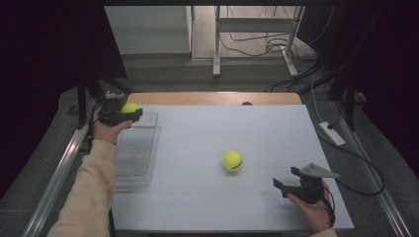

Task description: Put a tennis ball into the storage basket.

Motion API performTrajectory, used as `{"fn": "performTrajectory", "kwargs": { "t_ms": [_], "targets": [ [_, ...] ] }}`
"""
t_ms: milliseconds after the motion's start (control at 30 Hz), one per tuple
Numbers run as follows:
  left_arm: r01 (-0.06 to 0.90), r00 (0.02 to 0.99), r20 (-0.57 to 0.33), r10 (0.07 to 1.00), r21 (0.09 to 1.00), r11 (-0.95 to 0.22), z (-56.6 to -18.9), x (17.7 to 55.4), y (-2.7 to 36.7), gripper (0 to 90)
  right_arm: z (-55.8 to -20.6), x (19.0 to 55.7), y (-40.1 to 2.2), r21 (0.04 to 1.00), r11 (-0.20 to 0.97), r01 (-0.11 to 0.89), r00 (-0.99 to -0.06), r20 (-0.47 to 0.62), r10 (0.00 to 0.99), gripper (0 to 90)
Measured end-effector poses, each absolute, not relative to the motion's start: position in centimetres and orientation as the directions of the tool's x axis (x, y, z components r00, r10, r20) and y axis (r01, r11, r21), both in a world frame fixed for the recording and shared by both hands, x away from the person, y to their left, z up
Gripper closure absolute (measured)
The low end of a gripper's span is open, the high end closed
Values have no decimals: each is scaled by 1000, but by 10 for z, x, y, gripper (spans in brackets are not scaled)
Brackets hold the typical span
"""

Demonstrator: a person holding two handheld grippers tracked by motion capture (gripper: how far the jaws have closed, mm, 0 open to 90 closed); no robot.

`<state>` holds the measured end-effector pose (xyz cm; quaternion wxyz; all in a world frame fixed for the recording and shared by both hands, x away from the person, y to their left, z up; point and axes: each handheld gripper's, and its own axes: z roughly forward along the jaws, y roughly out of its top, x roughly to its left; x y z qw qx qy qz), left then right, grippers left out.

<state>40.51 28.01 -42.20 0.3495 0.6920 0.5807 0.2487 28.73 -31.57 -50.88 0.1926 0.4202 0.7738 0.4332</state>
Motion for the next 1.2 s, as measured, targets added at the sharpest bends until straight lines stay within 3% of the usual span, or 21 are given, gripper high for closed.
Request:
{"fn": "performTrajectory", "kwargs": {
  "t_ms": [1200],
  "targets": [
    [755,132,-34,991,651,-78,-469,425,294,272,-510,288,-315,828,279,487,-572,61,818,135]
  ]
}}
